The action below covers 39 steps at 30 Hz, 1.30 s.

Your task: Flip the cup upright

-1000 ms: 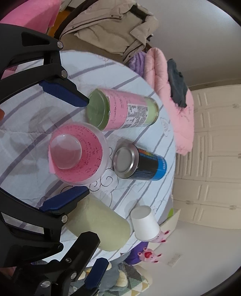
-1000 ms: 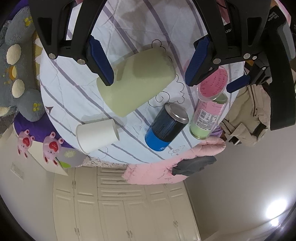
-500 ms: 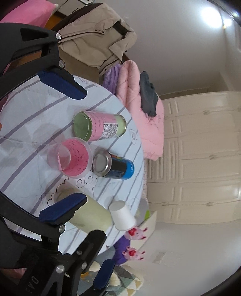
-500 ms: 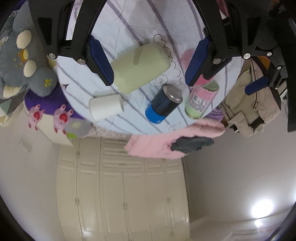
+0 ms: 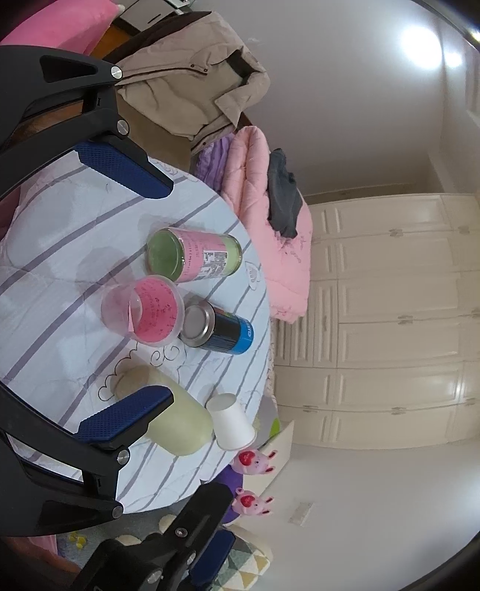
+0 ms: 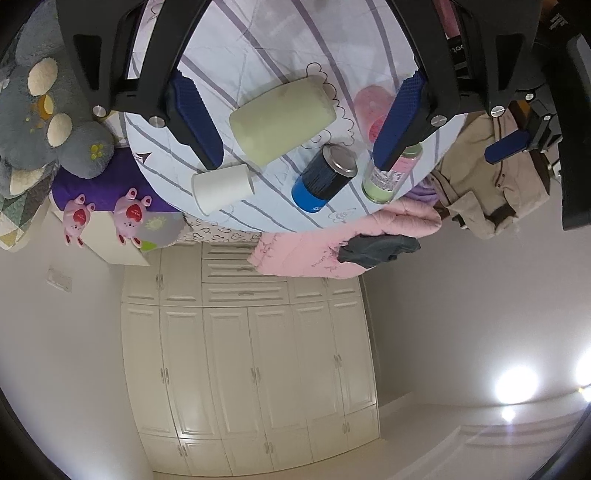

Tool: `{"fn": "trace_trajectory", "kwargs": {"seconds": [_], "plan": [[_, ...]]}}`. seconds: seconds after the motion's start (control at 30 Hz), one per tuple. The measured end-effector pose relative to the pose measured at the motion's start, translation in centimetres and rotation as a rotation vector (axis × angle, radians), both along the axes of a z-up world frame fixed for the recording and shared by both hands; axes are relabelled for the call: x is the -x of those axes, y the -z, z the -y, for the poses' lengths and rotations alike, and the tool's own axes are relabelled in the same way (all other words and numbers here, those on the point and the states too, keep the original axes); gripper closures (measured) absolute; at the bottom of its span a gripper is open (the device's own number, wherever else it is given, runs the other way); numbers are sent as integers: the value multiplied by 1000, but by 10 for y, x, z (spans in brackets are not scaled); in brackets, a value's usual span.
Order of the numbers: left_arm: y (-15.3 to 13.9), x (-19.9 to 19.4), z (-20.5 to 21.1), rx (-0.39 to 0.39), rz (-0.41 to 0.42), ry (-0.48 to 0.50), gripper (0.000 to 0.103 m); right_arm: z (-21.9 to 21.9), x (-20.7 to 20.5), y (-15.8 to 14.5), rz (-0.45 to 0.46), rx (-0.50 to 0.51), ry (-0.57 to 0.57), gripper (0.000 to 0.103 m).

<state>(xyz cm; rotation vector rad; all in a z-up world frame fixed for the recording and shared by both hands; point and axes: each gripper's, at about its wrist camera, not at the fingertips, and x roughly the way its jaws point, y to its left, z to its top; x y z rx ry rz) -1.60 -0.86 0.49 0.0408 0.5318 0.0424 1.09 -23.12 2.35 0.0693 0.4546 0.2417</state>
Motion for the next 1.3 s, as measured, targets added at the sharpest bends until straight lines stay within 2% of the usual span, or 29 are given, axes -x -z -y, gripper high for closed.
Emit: {"fn": "trace_trajectory", "kwargs": {"seconds": [0.6,1.3], "plan": [[0,3,4,1,1,23,1,-5,8,1,18,8,-12,18],[3,2,5,10,41,34,1,-11,9,0,23,29,-25,18]]}}
